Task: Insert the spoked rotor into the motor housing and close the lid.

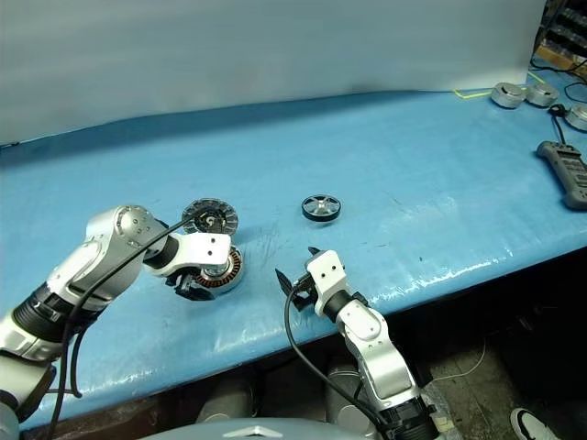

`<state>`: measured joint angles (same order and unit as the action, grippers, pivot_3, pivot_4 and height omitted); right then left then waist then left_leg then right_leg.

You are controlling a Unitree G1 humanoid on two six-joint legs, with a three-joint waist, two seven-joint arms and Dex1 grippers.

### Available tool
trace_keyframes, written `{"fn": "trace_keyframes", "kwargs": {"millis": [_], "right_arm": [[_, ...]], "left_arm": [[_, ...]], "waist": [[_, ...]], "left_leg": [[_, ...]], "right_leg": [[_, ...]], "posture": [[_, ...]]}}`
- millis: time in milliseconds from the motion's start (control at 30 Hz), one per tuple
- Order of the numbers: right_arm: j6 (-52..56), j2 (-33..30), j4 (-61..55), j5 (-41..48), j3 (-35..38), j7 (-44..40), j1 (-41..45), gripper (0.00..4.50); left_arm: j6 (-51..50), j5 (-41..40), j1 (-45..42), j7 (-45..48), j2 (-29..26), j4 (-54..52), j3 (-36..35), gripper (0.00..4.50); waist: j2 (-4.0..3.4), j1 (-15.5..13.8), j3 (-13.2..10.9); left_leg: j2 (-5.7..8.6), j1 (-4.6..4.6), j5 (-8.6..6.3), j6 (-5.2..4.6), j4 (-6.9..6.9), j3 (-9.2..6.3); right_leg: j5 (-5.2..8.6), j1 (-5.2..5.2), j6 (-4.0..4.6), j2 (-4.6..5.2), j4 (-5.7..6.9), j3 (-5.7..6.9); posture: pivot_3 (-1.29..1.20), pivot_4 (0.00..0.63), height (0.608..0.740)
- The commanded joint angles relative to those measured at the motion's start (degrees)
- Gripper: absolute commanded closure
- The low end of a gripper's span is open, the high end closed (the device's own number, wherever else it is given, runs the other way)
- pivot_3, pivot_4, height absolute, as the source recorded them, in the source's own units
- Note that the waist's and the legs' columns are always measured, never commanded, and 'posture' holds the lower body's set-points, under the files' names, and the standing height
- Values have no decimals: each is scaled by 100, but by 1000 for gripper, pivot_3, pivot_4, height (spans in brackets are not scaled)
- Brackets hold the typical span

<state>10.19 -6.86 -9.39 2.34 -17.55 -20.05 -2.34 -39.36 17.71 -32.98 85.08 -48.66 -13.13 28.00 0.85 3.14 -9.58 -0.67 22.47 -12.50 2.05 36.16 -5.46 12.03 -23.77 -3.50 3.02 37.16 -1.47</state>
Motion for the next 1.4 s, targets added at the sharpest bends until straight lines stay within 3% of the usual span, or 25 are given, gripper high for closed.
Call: {"fn": "trace_keyframes", "kwargs": {"millis": [33,233,400,567,700,833,1000,1133,1400], "right_arm": [[-149,34,-109,-1,-12,0,9,0],[-126,6,-168,2,-18,-13,-49,0],[-103,-22,-202,18,-23,-45,-69,0],[-117,-77,-309,42,-51,-117,-138,0],[-159,-161,-426,33,-52,-165,-240,0],[-435,-336,-537,-10,-142,-340,-287,0],[-610,-428,-472,-25,-202,-462,-204,0],[-623,-425,-422,-36,-261,-512,-139,0],[-680,-445,-429,-120,-397,-548,-172,0]], "left_arm": [[33,-150,-234,12,-108,-267,-108,46],[-117,-582,-328,-85,-181,-756,-481,46],[-233,-931,-228,-65,-600,-1304,-850,46],[-592,-1735,545,-450,-710,-2036,-2045,46],[-1203,-2226,1968,-1419,103,-2538,-3511,46],[-1156,-2635,3376,-2309,1256,-2926,-4500,46],[716,-2588,4754,-3433,2575,-2474,-4733,46],[1648,-2685,4938,-4240,3326,-1933,-4718,46],[2723,-2728,4296,-5366,3771,-459,-4749,46]], "waist": [[0,0,0],[2,3,-1],[2,32,-3],[0,49,-5],[-13,42,-5],[-7,32,-5],[4,-44,3],[15,-159,9],[25,-175,17]], "left_leg": [[0,0,0,0,0,0],[0,2,0,0,0,0],[-1,3,0,0,0,0],[-2,3,0,0,-2,0],[-2,0,0,0,-3,3],[-4,0,0,0,-3,3],[-3,-18,0,0,2,8],[-2,-38,0,0,6,18],[-2,-41,1,-2,3,28]], "right_leg": [[0,0,0,0,0,0],[0,0,0,0,-1,0],[0,-2,0,0,-2,0],[1,-2,1,0,-5,0],[0,1,0,2,-8,-2],[-1,2,-1,2,-13,0],[-5,21,-5,8,-16,-2],[-6,39,-5,16,-16,-1],[-6,43,-6,20,-18,1]], "posture": [[0,150,740],[0,150,740],[0,150,740],[0,150,740],[0,150,740],[0,150,740],[0,150,740],[0,150,740],[0,150,740]]}}
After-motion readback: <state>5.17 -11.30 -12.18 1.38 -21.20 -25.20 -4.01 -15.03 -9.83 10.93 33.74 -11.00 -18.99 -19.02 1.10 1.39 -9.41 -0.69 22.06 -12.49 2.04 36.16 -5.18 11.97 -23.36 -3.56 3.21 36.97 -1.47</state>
